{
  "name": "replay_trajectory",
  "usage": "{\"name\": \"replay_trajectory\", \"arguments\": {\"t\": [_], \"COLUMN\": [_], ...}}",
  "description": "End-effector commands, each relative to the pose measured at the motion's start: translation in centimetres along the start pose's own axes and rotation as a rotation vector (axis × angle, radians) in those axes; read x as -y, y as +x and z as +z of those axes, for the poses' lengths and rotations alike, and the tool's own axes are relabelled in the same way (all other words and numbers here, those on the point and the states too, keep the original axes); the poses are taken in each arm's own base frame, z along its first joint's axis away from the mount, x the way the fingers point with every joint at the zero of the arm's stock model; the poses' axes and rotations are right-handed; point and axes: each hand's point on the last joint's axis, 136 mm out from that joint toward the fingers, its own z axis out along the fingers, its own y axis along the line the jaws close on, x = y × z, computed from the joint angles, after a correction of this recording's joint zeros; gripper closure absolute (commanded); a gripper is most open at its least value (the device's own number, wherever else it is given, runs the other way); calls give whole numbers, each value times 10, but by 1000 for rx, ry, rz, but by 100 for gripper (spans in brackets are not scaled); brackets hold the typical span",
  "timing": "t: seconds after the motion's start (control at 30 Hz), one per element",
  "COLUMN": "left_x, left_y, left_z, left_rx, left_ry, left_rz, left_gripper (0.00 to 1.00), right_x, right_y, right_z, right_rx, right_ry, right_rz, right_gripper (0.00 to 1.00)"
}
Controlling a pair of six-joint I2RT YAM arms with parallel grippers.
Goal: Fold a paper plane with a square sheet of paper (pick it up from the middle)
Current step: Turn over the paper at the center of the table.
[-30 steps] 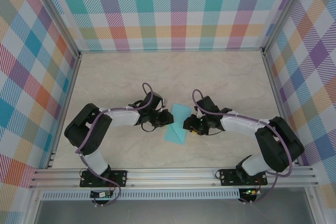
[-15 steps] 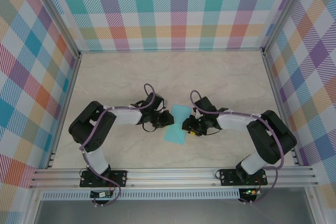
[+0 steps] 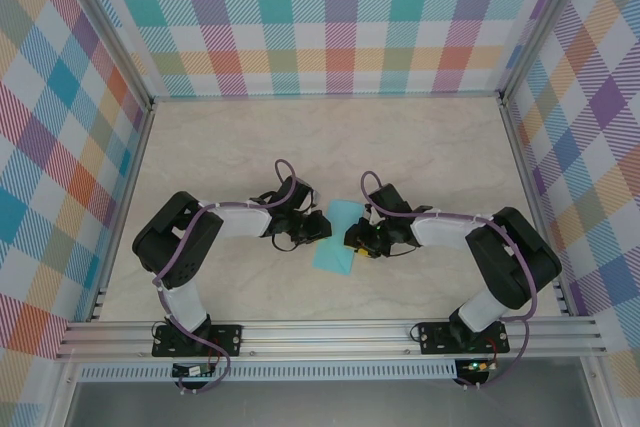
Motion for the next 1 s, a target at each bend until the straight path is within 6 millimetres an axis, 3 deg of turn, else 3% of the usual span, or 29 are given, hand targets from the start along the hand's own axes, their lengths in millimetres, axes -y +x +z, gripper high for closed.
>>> {"name": "replay_trajectory", "arguments": {"t": [0.0,0.4,0.7,0.97], "left_x": [-3,16,13,6], "left_y": [1,-9,-16,-4], "left_z": [1,-16,-57,-84], "left_rx": [-3,75,224,301], "left_ry": [-35,28,-16,16], "left_rz": [5,-24,-40,-94], "left_gripper": [85,84,82,79], "right_x": [-4,-15,-25,-23], "right_y": [-1,1,-3,-1], "right_z": [2,2,-1,-4], "right_rx": [0,19,43,27], "right_ry": [-24,-126,-165,-136], "right_rz": [10,-76,-130,-101], "right_gripper": [65,69,75,86]}}
